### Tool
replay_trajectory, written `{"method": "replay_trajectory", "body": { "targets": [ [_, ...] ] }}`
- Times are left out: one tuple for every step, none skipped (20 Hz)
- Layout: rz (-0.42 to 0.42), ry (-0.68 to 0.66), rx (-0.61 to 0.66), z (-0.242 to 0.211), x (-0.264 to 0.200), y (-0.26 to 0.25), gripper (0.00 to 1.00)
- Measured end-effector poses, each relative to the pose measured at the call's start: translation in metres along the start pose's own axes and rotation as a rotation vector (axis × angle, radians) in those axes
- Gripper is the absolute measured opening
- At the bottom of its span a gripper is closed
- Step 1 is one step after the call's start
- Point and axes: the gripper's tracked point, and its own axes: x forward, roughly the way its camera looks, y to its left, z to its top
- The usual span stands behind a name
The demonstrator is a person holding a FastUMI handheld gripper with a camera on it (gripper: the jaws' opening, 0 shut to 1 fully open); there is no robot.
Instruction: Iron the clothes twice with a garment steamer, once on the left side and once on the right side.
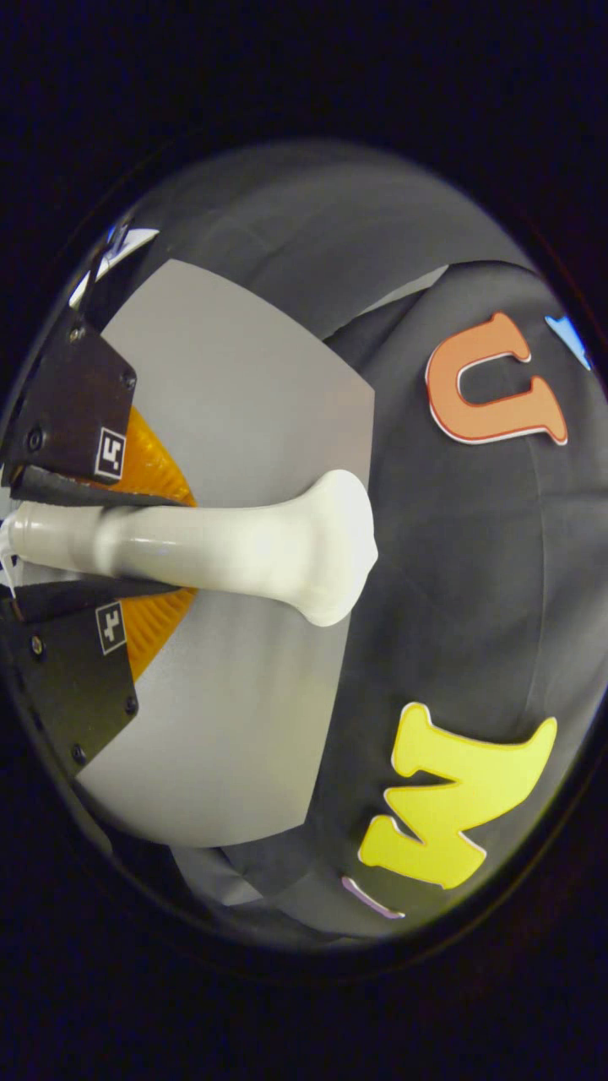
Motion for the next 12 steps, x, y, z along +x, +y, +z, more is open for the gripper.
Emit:
{"method": "replay_trajectory", "body": {
  "targets": [
    [0.019, -0.004, 0.004, 0.000, 0.000, 0.000, 0.38],
    [0.041, -0.007, 0.016, -0.003, -0.002, 0.002, 0.37],
    [0.054, -0.010, 0.035, -0.007, -0.005, 0.001, 0.36],
    [0.055, -0.021, 0.045, -0.008, -0.008, -0.001, 0.35],
    [0.054, -0.025, 0.053, -0.011, -0.011, -0.004, 0.36],
    [0.055, -0.030, 0.059, -0.015, -0.017, -0.006, 0.35],
    [0.057, -0.042, 0.055, -0.016, -0.021, -0.007, 0.35],
    [0.055, -0.058, 0.053, -0.018, -0.028, -0.008, 0.36],
    [0.057, -0.076, 0.060, -0.022, -0.035, -0.009, 0.35],
    [0.059, -0.095, 0.070, -0.024, -0.042, -0.010, 0.35],
    [0.065, -0.115, 0.069, -0.027, -0.050, -0.013, 0.35],
    [0.069, -0.144, 0.065, -0.028, -0.060, -0.015, 0.35]
  ]
}}
